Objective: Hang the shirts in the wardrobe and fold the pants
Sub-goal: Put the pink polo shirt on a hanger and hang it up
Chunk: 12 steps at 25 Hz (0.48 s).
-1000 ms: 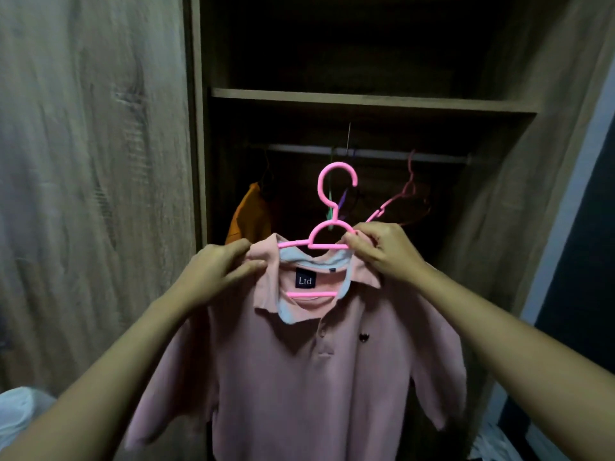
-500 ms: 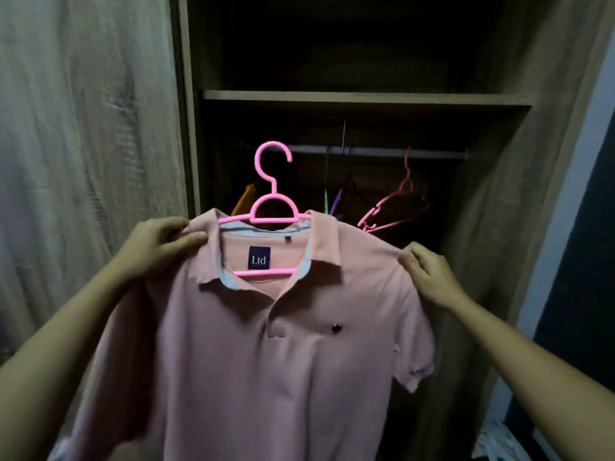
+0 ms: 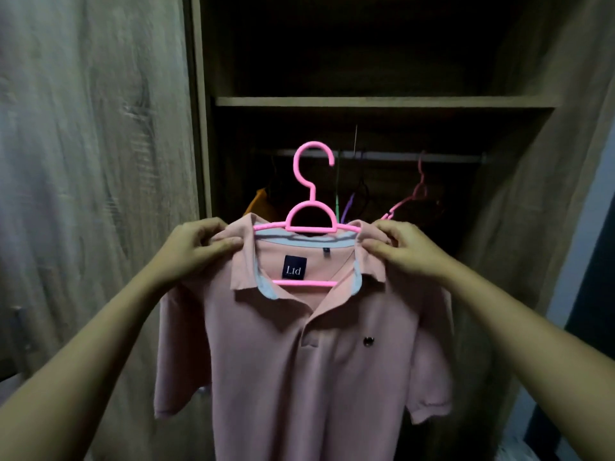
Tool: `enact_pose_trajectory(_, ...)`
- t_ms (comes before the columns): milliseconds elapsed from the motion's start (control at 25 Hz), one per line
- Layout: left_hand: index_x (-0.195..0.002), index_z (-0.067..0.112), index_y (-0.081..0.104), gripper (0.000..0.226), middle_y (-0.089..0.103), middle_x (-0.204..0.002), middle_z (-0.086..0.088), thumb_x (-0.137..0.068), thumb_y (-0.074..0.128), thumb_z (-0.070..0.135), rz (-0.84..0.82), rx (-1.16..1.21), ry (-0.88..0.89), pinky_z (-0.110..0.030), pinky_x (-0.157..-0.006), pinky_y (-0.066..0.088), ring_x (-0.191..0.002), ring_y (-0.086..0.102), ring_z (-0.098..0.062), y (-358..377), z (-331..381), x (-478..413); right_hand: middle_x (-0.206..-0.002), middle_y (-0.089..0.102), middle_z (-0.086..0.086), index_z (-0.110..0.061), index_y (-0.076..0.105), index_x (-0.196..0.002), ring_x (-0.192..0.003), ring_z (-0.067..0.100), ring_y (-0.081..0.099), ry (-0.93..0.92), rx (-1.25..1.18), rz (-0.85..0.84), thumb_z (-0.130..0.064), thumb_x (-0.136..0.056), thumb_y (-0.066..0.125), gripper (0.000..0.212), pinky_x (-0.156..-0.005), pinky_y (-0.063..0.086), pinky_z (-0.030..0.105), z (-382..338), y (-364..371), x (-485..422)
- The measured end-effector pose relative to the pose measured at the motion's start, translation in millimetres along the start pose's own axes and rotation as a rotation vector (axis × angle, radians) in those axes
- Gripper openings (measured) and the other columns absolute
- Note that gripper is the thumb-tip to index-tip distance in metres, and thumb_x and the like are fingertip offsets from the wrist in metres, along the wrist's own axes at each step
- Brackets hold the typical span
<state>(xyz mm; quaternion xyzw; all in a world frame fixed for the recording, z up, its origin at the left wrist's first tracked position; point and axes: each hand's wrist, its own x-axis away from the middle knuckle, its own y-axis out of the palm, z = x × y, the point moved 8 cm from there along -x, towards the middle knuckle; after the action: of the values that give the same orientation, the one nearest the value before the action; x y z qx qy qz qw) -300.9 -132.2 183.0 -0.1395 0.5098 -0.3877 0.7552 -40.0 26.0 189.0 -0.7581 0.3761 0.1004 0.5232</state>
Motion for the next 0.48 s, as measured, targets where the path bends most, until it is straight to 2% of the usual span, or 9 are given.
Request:
enact_pose_trajectory(80,-0.07,0.019,0.053,0.05,0.05,-0.058,0.003,-0.07,0.047,0.068,-0.088,-0.211,0.037,-0.019,-0.053,0.034,-0.058,0.048,-0.006,-0.4,5.0,-4.0,-0.068,0.056,-0.013,-0.029,0.06,-0.079,-0.062,-0.007,0.051,-0.005,-0.125,0.043,-0.01,-0.088,0.061,0.021,-0.06,0.038,0.01,0.9,4.1,-1.7)
enact_pose_trajectory(200,-0.075,0.011,0.056,0.061,0.053,-0.061,-0.006,-0.069,0.041,0.07,-0.173,-0.279,0.078,-0.027,-0.058,0.036,-0.064,0.05,-0.013,0.0,9.9,-10.8,-0.076,0.061,-0.007,-0.016,0.065,-0.09,-0.068,-0.005,0.052,-0.008,-0.17,0.034,-0.009,-0.088,0.062,0.008,-0.065,0.041,0.014,2.0,9.8,-8.2)
enact_pose_trajectory(280,-0.077,0.008,0.059,0.062,0.056,-0.065,-0.013,-0.071,0.045,0.067,-0.151,-0.252,0.116,-0.029,-0.057,0.036,-0.061,0.048,-0.016,-1.7,7.6,-8.5,-0.079,0.063,-0.001,-0.011,0.067,-0.092,-0.071,0.0,0.053,0.022,-0.168,0.004,-0.013,-0.087,0.062,0.007,-0.066,0.042,0.02,7.8,11.6,-11.8)
enact_pose_trajectory(360,-0.078,0.007,0.063,0.059,0.058,-0.067,-0.017,-0.071,0.05,0.063,-0.079,-0.149,0.088,-0.033,-0.058,0.038,-0.058,0.044,-0.008,-8.5,-2.1,-3.1,-0.073,0.061,0.0,-0.012,0.068,-0.084,-0.065,0.001,0.05,0.054,-0.125,-0.001,-0.02,-0.087,0.064,0.01,-0.062,0.042,0.025,16.3,10.7,-10.4)
enact_pose_trajectory(440,-0.081,0.009,0.067,0.055,0.058,-0.067,-0.017,-0.07,0.053,0.06,-0.044,-0.058,0.028,-0.032,-0.057,0.039,-0.061,0.043,-0.006,-12.2,-10.7,1.3,-0.07,0.061,-0.002,-0.015,0.068,-0.08,-0.064,0.0,0.05,0.07,-0.074,0.063,-0.025,-0.086,0.064,0.013,-0.062,0.044,0.031,25.4,6.6,-6.1)
enact_pose_trajectory(480,-0.082,0.01,0.068,0.052,0.058,-0.066,-0.015,-0.07,0.054,0.059,-0.044,-0.032,0.006,-0.029,-0.056,0.038,-0.061,0.043,-0.004,-11.3,-13.0,3.2,-0.079,0.066,-0.001,-0.016,0.069,-0.087,-0.071,0.002,0.054,0.055,-0.012,0.138,-0.025,-0.086,0.064,0.011,-0.068,0.048,0.034,24.3,2.8,-4.9)
